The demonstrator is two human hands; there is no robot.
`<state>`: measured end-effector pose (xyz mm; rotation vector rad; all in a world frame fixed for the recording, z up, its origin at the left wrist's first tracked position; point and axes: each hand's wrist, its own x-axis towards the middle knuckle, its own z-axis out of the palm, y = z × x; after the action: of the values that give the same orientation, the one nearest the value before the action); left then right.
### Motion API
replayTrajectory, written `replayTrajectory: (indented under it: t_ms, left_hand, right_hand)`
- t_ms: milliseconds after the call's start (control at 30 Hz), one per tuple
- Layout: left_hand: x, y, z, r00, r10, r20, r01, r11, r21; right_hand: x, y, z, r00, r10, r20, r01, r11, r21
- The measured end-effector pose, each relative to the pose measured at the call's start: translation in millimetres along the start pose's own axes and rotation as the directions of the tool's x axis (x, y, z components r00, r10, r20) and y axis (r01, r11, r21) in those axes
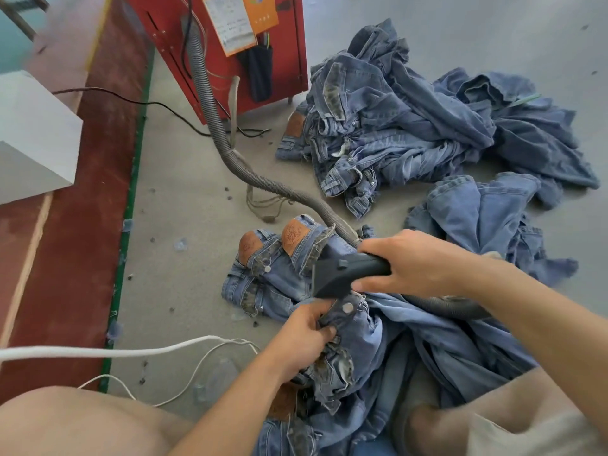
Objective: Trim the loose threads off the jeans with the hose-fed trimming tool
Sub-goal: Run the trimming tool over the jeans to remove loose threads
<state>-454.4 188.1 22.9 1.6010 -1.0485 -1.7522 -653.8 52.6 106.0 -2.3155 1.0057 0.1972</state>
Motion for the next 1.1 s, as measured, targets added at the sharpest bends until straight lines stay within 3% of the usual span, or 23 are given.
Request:
replayTrajectory:
  t_ms: [133,233,333,433,600,700,833,900,1000,1100]
  left_hand:
    - [-0.6,0.0,-6.2,1.0,0.006,-0.006,-0.006,1.0,0.003]
    - [1.6,-2.8,-14.5,0.999,0.023,-0.049,-0.022,1.0,0.02]
    - [0.0,-4.2,-10.7,0.997,0.075,0.001,-0.075,0.991,0.111]
    - [-1.5,-9.6,-4.7,0.994,0.101,0.048,-0.109,0.976,0.189]
    - [-3.9,-11.5,-14.3,0.997,0.078,0.019,-0.08,0.994,0.081]
    - [-2.9,-12.1,-17.9,0.997,0.082,-0.007,-0.081,0.993,0.08]
    - [-0.5,-11.0,-13.0,0.982,0.188,0.003,-0.185,0.961,0.204]
    - [-1.2,-14.1,-11.5,0.975,0.223,0.02,-0.22,0.938,0.269]
    - [-3.4,-16.0,-15.2,0.994,0.108,-0.012,-0.104,0.977,0.184]
    - [1.1,-17.1,-21.2,0.988,-0.111,-0.104,0.105,0.993,-0.056]
  right_hand:
    - [2.9,12.4,-21.0,0.996,0.051,-0.079,-0.046,0.997,0.063]
    - [-6.0,23.2,-34.9,0.998,0.061,0.031,-0.064,0.994,0.084]
    - [-4.4,11.1,-15.5,0.993,0.025,0.118,-0.03,0.999,0.043]
    - [5.2,-1.9,-1.6,0.999,0.003,0.033,-0.002,1.0,-0.024]
    - [0.1,21.8,-35.6,0.983,0.115,-0.142,-0.093,0.984,0.153]
    - [-8.1,28.8,-42.7,0.993,0.107,-0.057,-0.096,0.98,0.175]
    - [-2.6,11.9,-16.9,0.988,0.045,0.15,-0.055,0.997,0.062]
    - [3.2,5.5,-4.2,0.994,0.03,0.105,-0.03,1.0,0.004]
    - [5.1,10.7,-13.2,0.995,0.084,-0.057,-0.082,0.996,0.042]
    - [-1.2,27.0,-33.6,0.982,0.158,-0.104,-0.142,0.979,0.145]
